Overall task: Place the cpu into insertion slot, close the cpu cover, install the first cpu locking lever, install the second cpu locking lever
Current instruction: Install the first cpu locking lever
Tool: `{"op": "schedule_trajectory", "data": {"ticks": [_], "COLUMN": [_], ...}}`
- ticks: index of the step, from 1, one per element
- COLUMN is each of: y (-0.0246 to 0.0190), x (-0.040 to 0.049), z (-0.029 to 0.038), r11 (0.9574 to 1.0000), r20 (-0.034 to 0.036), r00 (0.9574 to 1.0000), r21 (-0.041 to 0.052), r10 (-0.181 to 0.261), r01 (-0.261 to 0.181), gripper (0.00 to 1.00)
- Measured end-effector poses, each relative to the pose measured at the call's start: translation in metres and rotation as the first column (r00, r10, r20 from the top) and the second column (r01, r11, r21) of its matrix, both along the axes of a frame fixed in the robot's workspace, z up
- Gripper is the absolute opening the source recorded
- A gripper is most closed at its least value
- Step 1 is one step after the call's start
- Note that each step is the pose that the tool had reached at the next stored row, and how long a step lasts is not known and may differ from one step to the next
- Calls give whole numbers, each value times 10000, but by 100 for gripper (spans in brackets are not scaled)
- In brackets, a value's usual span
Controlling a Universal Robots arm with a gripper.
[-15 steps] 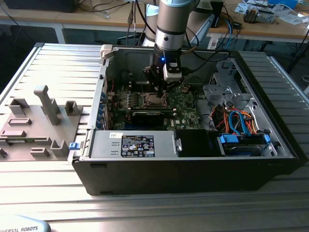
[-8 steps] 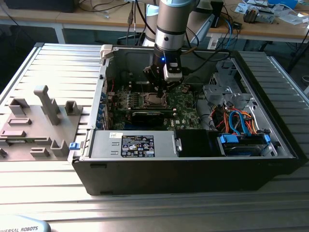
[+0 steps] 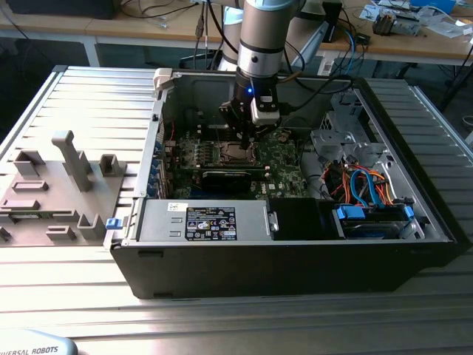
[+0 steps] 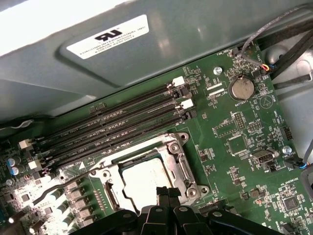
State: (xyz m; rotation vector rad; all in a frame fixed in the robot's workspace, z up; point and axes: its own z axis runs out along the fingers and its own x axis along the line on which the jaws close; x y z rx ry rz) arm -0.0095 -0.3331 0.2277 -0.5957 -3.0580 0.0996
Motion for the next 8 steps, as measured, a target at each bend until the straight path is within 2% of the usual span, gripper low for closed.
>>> {"op": "schedule_trajectory", "data": {"ticks": [8], "y": [0], "x": [0], "z": [0], "r11": [9999], "r20": [0], "r00": [9999], "r21": [0], "r10": [148], "r01": [-148], "gripper": [11]}}
